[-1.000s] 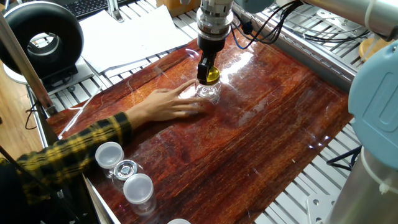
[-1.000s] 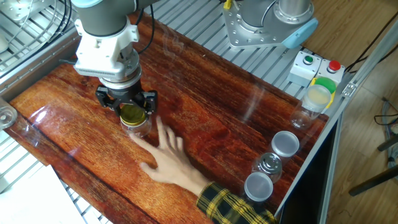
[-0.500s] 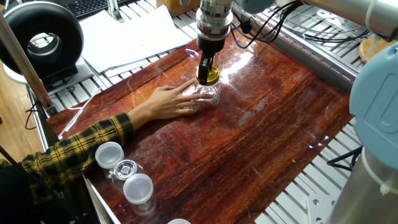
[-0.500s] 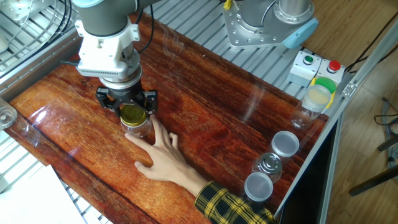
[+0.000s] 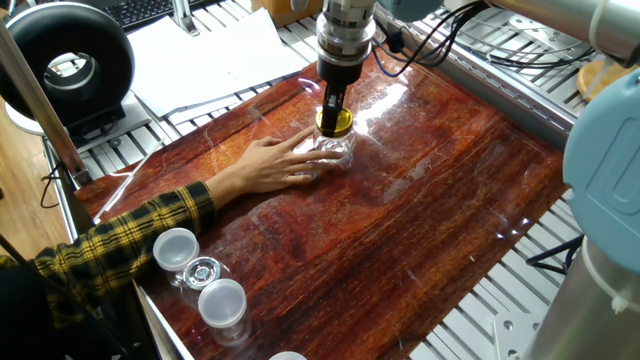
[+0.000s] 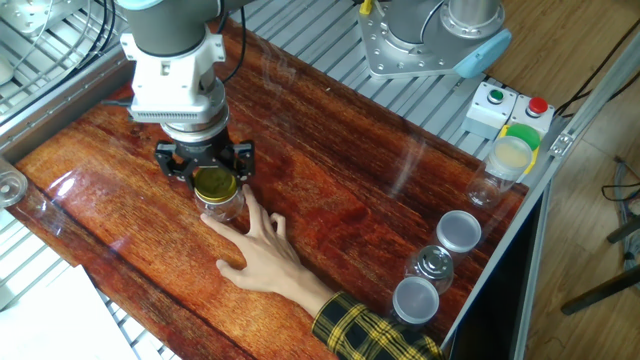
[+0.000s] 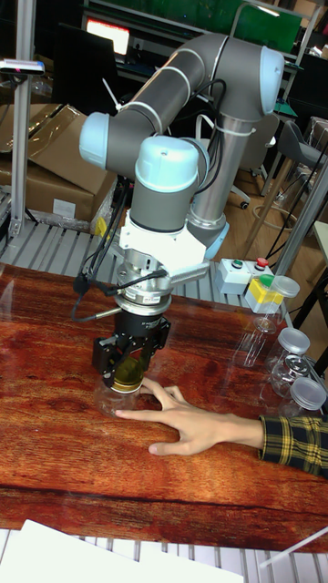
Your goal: Unscrew the lid from the jar
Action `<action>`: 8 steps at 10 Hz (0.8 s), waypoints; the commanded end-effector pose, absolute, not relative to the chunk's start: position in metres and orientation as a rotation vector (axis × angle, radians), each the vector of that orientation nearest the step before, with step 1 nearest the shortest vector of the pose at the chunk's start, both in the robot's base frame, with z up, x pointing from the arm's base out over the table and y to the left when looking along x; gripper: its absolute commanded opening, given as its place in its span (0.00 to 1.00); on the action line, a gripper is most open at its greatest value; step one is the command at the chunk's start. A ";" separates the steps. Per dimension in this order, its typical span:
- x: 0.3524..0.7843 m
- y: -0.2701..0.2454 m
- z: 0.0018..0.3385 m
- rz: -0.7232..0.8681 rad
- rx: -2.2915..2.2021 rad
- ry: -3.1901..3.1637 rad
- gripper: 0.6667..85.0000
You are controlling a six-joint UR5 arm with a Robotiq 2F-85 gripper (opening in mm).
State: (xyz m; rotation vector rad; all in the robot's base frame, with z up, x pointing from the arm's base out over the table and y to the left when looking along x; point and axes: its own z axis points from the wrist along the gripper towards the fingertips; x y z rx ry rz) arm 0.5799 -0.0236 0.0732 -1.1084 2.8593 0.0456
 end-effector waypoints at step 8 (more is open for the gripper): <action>0.584 -0.012 0.069 -0.037 -1.449 2.685 0.83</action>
